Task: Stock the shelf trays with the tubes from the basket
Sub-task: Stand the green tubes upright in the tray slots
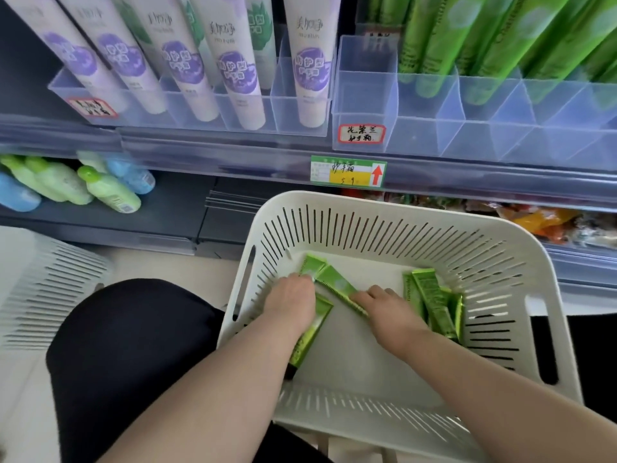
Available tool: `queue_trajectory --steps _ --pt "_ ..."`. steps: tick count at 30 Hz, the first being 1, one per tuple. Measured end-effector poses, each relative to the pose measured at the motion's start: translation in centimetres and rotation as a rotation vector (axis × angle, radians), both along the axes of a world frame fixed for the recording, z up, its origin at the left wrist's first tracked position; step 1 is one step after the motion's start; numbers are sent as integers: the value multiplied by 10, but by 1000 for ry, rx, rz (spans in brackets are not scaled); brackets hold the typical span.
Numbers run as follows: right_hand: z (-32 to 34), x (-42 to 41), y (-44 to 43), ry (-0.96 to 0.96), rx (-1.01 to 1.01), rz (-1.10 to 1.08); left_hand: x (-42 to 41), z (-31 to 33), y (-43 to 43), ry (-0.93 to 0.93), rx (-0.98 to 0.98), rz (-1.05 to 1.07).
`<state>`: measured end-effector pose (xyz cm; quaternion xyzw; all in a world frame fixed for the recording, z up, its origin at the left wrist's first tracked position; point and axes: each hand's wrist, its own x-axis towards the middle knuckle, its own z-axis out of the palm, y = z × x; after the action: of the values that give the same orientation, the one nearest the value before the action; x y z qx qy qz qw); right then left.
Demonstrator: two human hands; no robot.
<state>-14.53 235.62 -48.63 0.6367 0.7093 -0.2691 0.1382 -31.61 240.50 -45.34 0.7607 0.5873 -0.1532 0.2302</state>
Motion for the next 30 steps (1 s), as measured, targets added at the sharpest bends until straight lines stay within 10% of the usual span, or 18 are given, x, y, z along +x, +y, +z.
queue_trajectory --steps 6,23,30 --pt "12 1 -24 -112 -285 -61 1 3 -4 17 -9 -12" --pt "-12 -12 -15 -39 -97 26 -2 -7 -4 -36 39 -43" --pt "29 23 -5 165 6 -253 7 -16 -3 -28 15 -192"
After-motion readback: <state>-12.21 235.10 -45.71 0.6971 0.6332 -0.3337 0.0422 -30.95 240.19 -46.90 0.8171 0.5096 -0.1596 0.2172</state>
